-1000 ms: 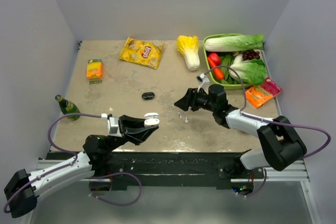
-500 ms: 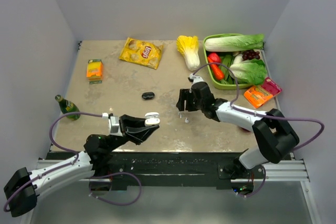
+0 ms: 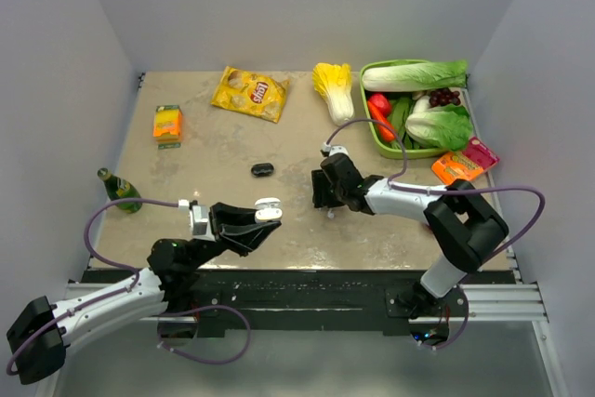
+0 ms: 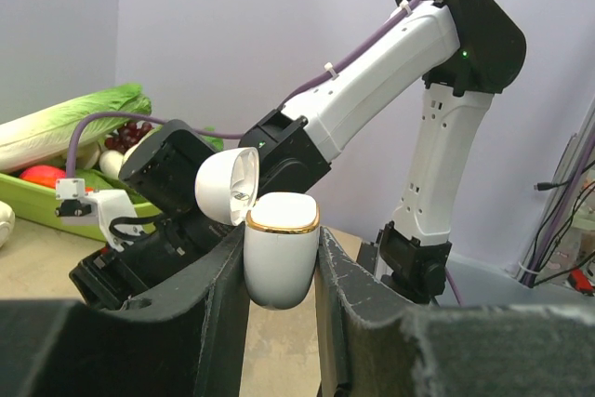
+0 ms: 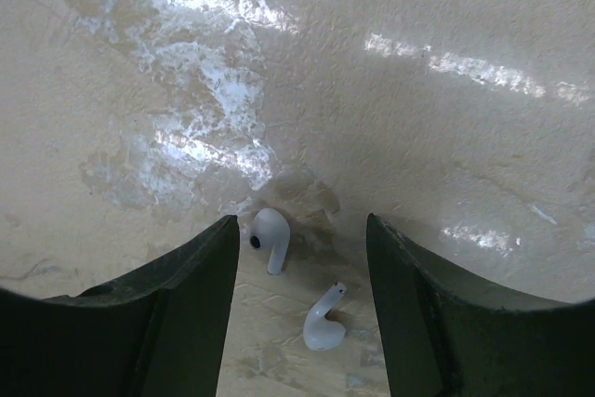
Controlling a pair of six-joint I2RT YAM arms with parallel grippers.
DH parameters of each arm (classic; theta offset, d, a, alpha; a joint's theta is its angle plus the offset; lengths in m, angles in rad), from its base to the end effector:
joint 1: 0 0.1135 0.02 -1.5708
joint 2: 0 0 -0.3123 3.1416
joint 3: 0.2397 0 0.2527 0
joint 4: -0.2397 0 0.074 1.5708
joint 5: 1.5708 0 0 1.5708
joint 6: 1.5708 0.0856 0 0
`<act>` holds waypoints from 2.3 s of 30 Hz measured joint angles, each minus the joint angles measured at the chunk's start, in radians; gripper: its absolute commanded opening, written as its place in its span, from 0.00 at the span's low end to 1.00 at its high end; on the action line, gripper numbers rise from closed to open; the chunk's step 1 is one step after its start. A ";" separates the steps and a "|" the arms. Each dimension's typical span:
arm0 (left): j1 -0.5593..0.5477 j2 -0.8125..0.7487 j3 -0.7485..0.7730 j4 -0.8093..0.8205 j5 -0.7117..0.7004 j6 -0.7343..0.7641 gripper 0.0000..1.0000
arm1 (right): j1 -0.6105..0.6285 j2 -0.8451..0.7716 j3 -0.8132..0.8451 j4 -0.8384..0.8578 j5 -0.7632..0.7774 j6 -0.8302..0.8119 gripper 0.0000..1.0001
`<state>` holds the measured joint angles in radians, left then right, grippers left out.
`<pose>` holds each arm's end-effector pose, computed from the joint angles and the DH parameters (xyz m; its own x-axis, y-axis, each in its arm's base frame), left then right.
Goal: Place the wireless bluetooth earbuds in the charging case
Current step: Pick up the earbud from the center of the board.
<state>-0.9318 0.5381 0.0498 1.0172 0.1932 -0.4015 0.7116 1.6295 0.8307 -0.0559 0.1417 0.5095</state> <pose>0.0662 -0.1167 0.2911 -0.0695 -0.5495 -0.8326 0.9337 0.2580 -0.2482 0.2781 0.2238 0.1715 -0.7798 -0.0349 -0.6250 -0.2244 0.9476 0.2272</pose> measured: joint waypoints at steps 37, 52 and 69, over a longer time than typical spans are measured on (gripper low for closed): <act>0.000 -0.016 0.000 0.015 0.001 -0.008 0.00 | 0.083 0.070 0.058 -0.019 0.133 -0.003 0.56; 0.000 -0.032 0.000 0.017 0.002 -0.011 0.00 | 0.084 -0.110 -0.002 -0.084 0.179 0.006 0.23; 0.000 -0.061 0.000 0.009 0.001 -0.026 0.00 | 0.073 0.003 -0.005 -0.049 0.174 -0.002 0.06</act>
<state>-0.9321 0.4774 0.0498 1.0260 0.1940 -0.4278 0.7845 1.6321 0.8257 -0.1051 0.3157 0.5076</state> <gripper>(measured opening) 0.348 0.047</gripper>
